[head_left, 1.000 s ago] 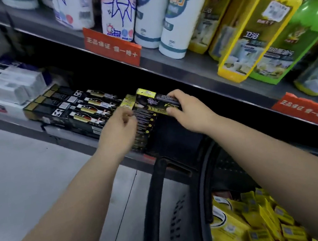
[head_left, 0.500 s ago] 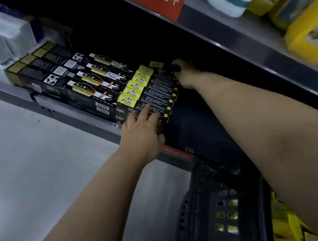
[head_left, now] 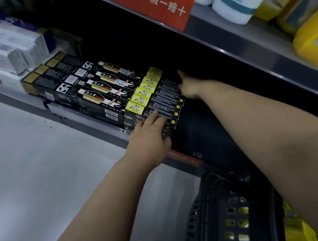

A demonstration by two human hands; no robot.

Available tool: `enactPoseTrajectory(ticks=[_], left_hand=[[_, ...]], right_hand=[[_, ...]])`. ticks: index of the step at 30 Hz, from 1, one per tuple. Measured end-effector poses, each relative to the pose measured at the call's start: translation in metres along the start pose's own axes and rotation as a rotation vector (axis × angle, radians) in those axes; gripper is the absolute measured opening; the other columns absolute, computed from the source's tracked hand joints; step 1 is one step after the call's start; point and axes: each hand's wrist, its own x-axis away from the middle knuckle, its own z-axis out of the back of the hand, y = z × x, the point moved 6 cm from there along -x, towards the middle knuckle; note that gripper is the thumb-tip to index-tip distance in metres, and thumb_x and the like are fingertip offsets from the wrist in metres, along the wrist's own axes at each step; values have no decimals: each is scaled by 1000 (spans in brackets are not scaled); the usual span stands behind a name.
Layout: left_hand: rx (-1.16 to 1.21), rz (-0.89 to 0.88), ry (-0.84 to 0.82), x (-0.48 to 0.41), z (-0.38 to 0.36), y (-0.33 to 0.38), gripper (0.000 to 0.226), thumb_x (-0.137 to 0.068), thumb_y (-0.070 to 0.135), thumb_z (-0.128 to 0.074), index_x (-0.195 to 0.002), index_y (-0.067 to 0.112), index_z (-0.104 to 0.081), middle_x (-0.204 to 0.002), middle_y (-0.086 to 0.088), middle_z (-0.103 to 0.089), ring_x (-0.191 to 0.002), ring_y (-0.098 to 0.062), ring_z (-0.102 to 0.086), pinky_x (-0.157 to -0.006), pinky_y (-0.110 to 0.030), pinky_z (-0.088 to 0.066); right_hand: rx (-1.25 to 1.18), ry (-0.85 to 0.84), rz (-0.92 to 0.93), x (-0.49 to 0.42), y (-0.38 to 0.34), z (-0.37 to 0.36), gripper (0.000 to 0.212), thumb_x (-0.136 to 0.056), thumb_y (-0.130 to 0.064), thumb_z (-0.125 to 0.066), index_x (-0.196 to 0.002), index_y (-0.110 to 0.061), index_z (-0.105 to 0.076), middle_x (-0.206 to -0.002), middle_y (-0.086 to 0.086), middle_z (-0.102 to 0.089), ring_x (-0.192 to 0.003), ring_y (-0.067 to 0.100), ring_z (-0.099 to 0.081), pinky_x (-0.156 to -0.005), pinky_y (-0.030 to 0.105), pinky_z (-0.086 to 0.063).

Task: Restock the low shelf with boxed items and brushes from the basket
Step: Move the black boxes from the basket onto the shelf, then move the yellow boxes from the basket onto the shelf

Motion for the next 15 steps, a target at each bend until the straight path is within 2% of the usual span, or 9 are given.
enactPoseTrajectory(ticks=[2, 4, 6, 8, 11, 13, 15], left_hand=[[125, -43, 67, 5, 12, 9, 50, -95, 25, -47, -143, 27, -35, -154, 3, -27, -137, -24, -31, -108, -37, -29], [267, -82, 138, 14, 27, 21, 38, -96, 24, -47, -133, 27, -48, -136, 5, -49, -119, -13, -48, -93, -24, -39], [383, -114, 165, 27, 40, 37, 28, -95, 22, -48, -121, 28, -57, -115, 14, -60, -102, -5, -56, -85, -21, -44], [427, -163, 178, 43, 50, 55, 23, -94, 21, -50, -111, 29, -61, -103, 20, -63, -95, 1, -58, -83, -18, -46], [432, -267, 163, 74, 57, 89, 20, -91, 22, -54, -103, 35, -62, -97, 24, -64, -94, 11, -55, -78, -4, -43], [409, -316, 129, 96, 53, 110, 20, -90, 22, -56, -102, 37, -62, -97, 23, -63, -95, 12, -55, -76, -1, -40], [336, -347, 109, 117, 44, 128, 20, -90, 24, -57, -105, 36, -63, -100, 20, -63, -97, 8, -54, -77, -1, -39]], right_hand=[[85, 11, 4, 11, -6, 6, 63, -99, -7, -36, -151, -15, -2, -154, 16, -21, -137, 31, -30, -111, 35, -30], [112, 11, 80, 32, -18, 15, 54, -97, -5, -39, -148, -10, -23, -149, 15, -33, -133, 28, -38, -104, 29, -34], [82, 9, 163, 63, -28, 27, 42, -95, -7, -45, -137, -11, -45, -140, 9, -47, -126, 23, -46, -96, 23, -37], [15, 23, 234, 98, -30, 37, 32, -92, -11, -54, -123, -14, -57, -130, 5, -56, -116, 19, -53, -95, 24, -40], [-157, 53, 329, 155, -16, 50, 22, -88, -14, -61, -109, -18, -64, -118, 1, -60, -105, 12, -55, -94, 24, -44], [-299, 78, 397, 195, -2, 57, 17, -87, -12, -62, -99, -23, -65, -108, -6, -64, -102, 9, -57, -90, 17, -45], [-448, 102, 459, 237, 14, 62, 22, -86, -8, -62, -88, -30, -62, -94, -17, -64, -93, 1, -58, -79, 8, -44]])
